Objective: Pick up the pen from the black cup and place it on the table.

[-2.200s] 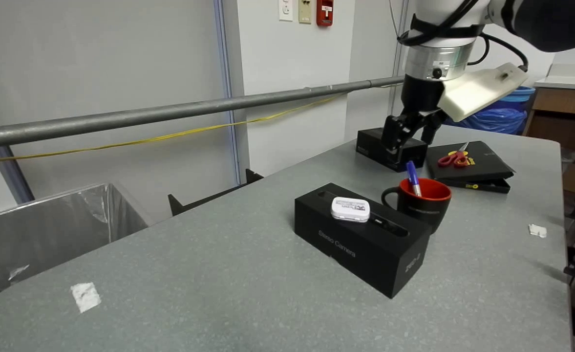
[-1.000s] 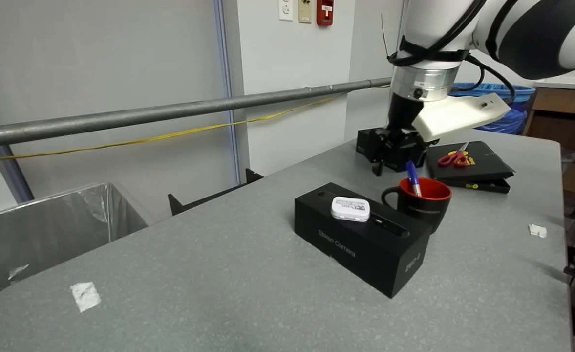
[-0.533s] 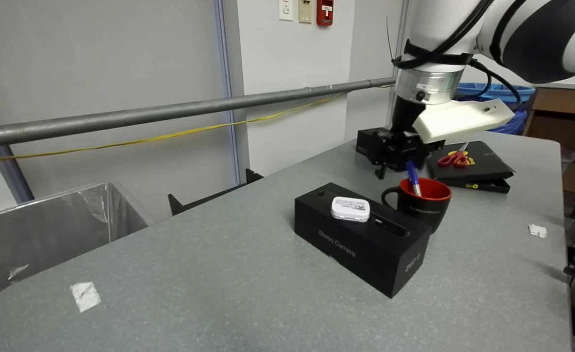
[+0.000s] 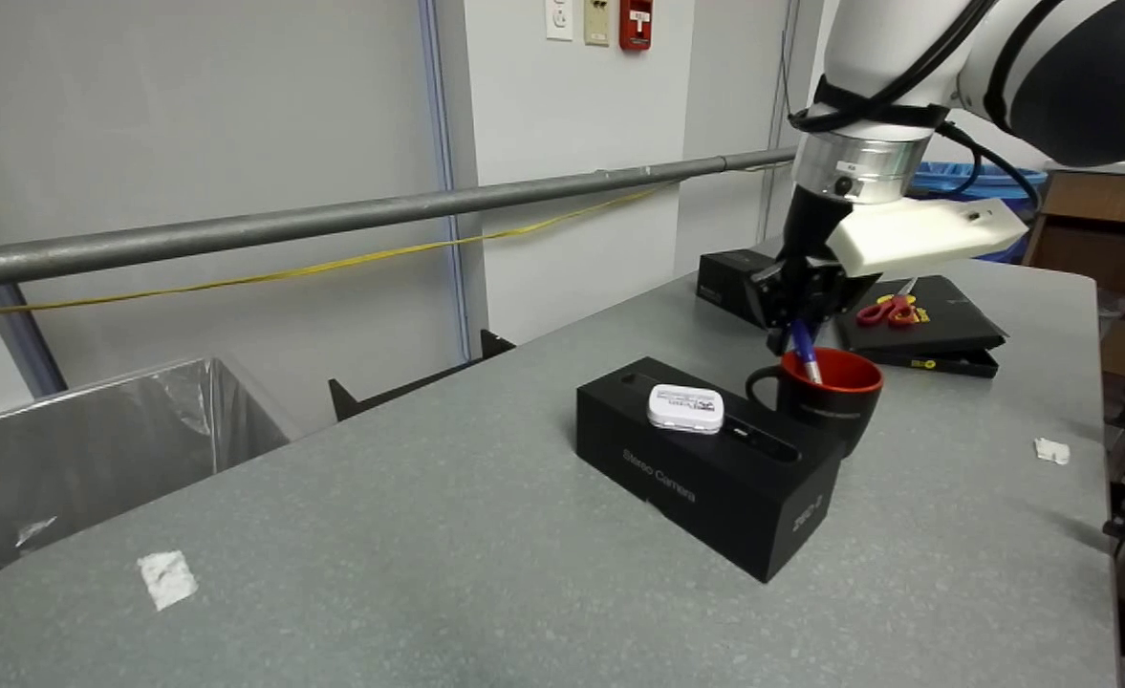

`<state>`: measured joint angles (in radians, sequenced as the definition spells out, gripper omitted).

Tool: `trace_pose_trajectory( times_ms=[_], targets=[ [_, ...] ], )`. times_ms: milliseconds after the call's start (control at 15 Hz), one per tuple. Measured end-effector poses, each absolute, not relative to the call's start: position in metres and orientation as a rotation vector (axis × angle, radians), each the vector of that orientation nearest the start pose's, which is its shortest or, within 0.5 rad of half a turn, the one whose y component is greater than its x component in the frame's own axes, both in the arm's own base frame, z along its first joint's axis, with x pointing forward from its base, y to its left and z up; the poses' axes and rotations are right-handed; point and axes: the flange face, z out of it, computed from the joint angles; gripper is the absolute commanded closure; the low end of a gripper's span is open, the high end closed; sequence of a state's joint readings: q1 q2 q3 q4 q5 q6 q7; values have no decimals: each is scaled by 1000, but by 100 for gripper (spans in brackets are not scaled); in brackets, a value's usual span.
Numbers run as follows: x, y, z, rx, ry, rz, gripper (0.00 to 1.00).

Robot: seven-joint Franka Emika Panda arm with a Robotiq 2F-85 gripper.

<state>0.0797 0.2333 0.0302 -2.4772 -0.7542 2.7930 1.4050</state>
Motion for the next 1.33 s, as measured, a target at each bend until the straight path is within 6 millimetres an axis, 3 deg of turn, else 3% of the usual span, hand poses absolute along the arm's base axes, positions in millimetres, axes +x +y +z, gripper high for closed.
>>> trace_pose_trajectory(
  times_ms=[133,467,667,1067,1333],
  targets=[
    [465,82,206,-3107,959,-413,100],
    [462,75,221,-3037,1047,-405,96],
    [465,58,240,-2951,1132,-356,96],
    [478,-16,297,-2890,1194,-208,96],
    [491,-80,309,-2993,1257,41,96]
  ],
)
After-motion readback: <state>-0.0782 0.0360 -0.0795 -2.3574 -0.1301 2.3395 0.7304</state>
